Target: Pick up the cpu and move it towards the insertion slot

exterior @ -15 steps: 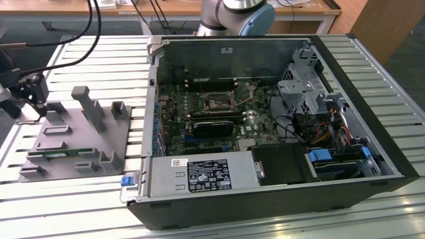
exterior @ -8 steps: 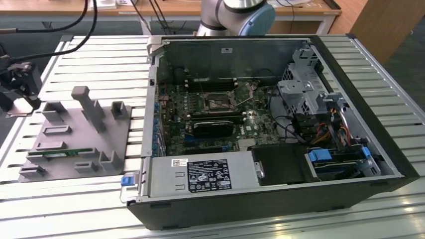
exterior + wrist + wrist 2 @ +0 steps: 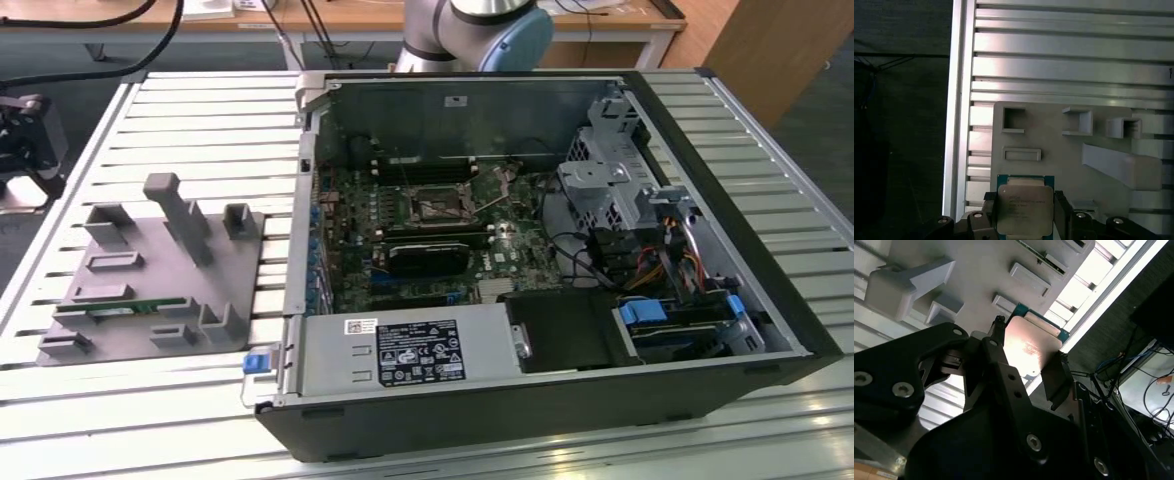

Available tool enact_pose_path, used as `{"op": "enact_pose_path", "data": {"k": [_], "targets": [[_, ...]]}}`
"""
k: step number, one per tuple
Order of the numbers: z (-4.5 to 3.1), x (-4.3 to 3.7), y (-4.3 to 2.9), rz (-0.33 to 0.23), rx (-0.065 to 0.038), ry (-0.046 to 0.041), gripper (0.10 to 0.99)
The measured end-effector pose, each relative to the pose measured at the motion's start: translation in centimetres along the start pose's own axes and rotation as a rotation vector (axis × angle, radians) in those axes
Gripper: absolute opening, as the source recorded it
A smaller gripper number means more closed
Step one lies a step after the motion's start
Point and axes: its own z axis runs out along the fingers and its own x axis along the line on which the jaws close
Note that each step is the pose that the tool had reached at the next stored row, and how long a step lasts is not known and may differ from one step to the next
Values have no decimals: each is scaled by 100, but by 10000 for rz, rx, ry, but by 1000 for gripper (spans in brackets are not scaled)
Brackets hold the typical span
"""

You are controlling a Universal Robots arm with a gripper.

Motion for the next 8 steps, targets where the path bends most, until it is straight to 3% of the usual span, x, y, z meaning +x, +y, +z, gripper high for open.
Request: {"op": "enact_pose_path", "data": {"k": [8], "targets": [[-219,1,10,0,0,0,541]]}}
